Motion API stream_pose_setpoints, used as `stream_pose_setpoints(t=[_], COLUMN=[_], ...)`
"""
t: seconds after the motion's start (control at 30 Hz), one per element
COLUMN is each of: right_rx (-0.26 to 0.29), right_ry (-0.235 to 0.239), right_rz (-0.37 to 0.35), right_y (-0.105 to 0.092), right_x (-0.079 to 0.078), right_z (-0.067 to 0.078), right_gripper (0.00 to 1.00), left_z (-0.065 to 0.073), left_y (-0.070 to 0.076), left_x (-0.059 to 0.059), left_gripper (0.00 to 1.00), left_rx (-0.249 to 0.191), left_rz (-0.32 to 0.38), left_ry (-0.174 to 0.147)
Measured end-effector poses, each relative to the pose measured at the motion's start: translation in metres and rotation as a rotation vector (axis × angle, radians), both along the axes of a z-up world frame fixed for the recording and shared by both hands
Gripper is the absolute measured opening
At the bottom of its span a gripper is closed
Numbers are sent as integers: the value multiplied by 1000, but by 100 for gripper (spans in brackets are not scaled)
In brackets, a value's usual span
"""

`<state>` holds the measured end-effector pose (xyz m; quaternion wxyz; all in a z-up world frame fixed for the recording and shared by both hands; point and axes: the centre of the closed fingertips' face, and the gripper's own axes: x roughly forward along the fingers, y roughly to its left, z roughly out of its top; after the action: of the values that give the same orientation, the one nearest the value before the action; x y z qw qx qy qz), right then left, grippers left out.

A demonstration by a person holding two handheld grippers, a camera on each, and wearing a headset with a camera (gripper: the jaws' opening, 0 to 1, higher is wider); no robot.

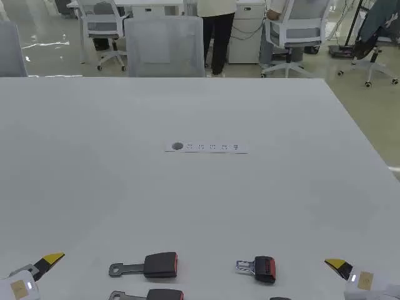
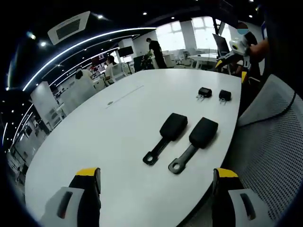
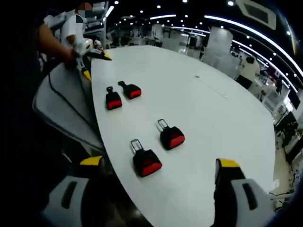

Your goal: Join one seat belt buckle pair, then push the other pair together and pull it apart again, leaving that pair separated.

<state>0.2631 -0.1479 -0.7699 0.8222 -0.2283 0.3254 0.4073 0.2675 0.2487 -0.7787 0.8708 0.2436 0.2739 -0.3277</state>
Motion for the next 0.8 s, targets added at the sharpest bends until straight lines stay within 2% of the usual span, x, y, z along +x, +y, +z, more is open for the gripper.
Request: stream_pose_setpoints(t=[0.4,0.53,0.7,0.8], right_rx=[-11,-12,-5,10], right_ry=[3,6,8,12], right_rz=[2,9,19,14], right_y=[0,6,16,19], right_x=[4,6,6,6], right_z=[-1,-2,-4,-3], right_gripper=[97,97,97,98], left_z=[5,4,8,7], left_y=[-2,-1,-2,-2], left_x=[1,1,1,1], left_gripper=[99,99,98,98], left_rx=[1,18,12,8], left_rz=[-5,-17,-27,-30], left_ry=[-20,-26,-44,-43])
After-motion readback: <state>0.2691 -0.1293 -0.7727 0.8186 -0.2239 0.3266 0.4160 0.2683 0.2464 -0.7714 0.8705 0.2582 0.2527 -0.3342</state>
